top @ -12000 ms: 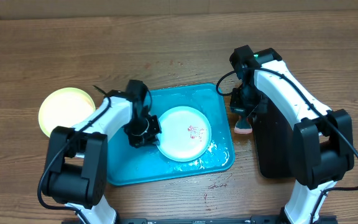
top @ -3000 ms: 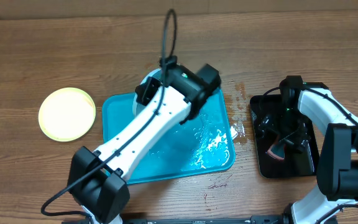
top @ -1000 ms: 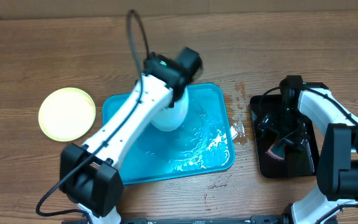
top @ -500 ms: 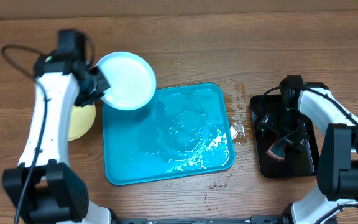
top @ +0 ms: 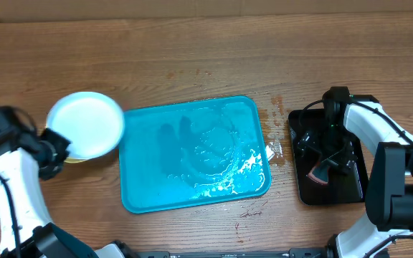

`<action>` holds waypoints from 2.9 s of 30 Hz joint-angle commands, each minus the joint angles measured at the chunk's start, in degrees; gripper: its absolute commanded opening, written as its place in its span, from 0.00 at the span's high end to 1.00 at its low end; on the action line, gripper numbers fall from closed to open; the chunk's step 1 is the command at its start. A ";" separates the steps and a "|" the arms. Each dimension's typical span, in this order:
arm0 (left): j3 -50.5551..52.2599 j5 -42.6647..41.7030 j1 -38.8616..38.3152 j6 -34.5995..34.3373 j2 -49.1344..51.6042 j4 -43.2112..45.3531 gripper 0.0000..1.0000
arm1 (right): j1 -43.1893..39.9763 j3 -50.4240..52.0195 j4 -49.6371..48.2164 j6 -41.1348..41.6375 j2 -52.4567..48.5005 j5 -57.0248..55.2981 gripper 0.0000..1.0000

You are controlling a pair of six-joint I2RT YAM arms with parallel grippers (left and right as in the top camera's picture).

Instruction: Clean dirty plates on tray and stack at the side

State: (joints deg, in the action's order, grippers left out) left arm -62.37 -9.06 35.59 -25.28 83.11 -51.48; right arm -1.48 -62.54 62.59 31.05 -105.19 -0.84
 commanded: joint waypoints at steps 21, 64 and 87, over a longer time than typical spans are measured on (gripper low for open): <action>0.28 3.67 4.63 -0.46 11.56 8.74 0.96 | 0.15 -8.98 -0.98 -10.47 1.38 5.75 0.00; -21.94 9.05 -19.69 19.15 -6.10 -1.03 0.00 | 17.92 -26.91 -2.93 -25.00 33.22 -8.17 0.00; -22.77 9.60 -25.14 40.79 -53.09 -17.64 0.00 | 17.90 -26.88 -3.58 -31.52 49.94 -27.87 0.00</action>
State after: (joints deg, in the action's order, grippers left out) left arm -84.71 -0.34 10.79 15.35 33.21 -68.60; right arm 16.23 -88.09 59.35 -0.08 -55.33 -25.10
